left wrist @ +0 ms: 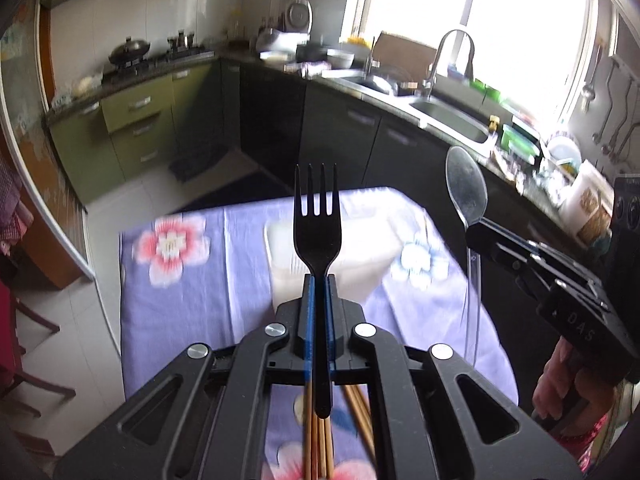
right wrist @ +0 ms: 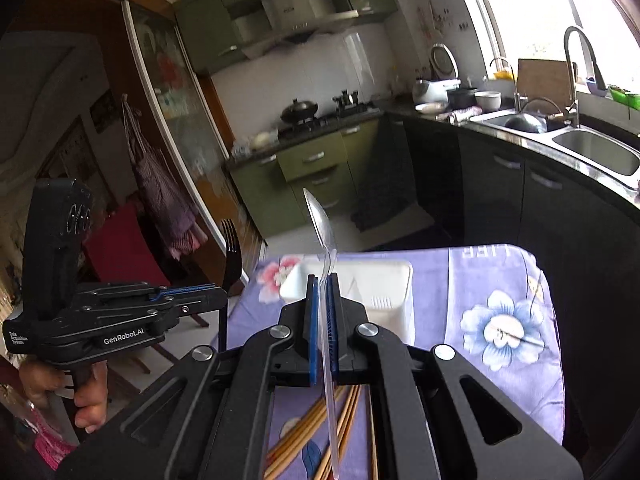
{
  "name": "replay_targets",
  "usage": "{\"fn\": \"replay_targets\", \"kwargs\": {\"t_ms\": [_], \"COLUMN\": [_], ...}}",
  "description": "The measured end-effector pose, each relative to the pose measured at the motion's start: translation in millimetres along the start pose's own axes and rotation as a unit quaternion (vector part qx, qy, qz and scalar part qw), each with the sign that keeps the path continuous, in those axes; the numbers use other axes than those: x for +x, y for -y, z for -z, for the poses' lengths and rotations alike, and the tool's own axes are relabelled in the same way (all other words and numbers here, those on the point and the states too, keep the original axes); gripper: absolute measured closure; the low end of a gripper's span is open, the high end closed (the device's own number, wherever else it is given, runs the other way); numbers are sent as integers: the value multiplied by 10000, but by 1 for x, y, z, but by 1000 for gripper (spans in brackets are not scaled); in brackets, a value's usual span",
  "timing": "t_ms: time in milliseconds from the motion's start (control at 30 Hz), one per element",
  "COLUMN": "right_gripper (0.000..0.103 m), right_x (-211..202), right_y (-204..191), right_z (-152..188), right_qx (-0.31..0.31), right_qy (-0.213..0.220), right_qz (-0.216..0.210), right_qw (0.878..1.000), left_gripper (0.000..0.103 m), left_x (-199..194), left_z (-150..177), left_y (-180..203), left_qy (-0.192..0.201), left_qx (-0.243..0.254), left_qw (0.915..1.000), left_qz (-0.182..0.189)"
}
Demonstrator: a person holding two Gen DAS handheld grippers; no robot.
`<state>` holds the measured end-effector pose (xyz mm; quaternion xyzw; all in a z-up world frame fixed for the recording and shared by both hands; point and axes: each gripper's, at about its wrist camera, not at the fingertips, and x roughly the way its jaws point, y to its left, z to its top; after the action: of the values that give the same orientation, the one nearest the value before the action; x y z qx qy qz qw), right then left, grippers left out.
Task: Organize utensils
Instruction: 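Lift the fork with the left tool into the white holder while the right tool drops the spoon in, then grasp one wooden chopstick with the left tool while the right tool grasps another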
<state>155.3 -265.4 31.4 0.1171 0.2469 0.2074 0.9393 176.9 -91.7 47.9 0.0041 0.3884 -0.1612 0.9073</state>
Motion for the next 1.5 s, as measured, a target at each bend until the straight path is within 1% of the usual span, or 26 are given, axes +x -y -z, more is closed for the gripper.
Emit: {"fn": "replay_targets", "kwargs": {"t_ms": [133, 233, 300, 367, 433, 500, 567, 733, 833, 967, 1100, 1200, 1233, 1300, 1400, 1500], "right_gripper": [98, 98, 98, 98, 98, 98, 98, 98, 98, 97, 97, 96, 95, 86, 85, 85], "right_x": [2, 17, 33, 50, 69, 87, 99, 104, 100, 88, 81, 73, 71, 66, 58, 45], "right_y": [6, 7, 10, 11, 12, 16, 21, 36, 40, 39, 36, 35, 34, 33, 31, 29], "right_z": [-38, -58, -66, -69, -70, -65, -60, -35, -15, 2, 17, 26, 30, 34, 38, 39], "right_qx": [-31, -141, -162, -249, -344, -349, -386, -381, -464, -536, -585, -536, -546, -576, -580, -507], "right_qy": [612, 1023, 1189, 1282, 1234, 1109, 1031, 973, 928, 854, 693, 616, 608, 599, 577, 599], "right_qz": [18, 93, 122, 236, 386, 408, 490, 525, 549, 605, 675, 643, 643, 650, 641, 548], "right_qw": [9981, 9946, 9927, 9912, 9910, 9924, 9927, 9931, 9931, 9931, 9936, 9946, 9946, 9944, 9946, 9954], "left_gripper": [98, 98, 98, 98, 98, 98, 98, 98, 98, 98, 98, 98, 98, 98, 98, 98], "left_x": [6, 14, 21, 34, 47, 61, 77, 94, 92, 89, 81, 77, 76, 73, 67, 58], "left_z": [-37, -57, -65, -70, -70, -66, -59, -37, -23, -10, -1, 4, 6, 9, 14, 21], "left_y": [2, 2, 1, 3, 6, 9, 9, 0, 0, -1, -1, 0, -1, -2, -5, -6], "left_qy": [580, 1004, 1248, 1427, 1544, 1542, 1431, 1215, 1099, 874, 821, 760, 750, 726, 671, 560], "left_qx": [21, 21, 17, 63, 141, 207, 210, 150, 182, 269, 361, 364, 368, 364, 339, 309], "left_qw": [9983, 9948, 9918, 9891, 9868, 9864, 9879, 9912, 9926, 9946, 9943, 9948, 9947, 9949, 9956, 9970], "left_qz": [-59, -184, -273, -372, -470, -528, -560, -505, -483, -495, -581, -575, -596, -596, -559, -440]}}
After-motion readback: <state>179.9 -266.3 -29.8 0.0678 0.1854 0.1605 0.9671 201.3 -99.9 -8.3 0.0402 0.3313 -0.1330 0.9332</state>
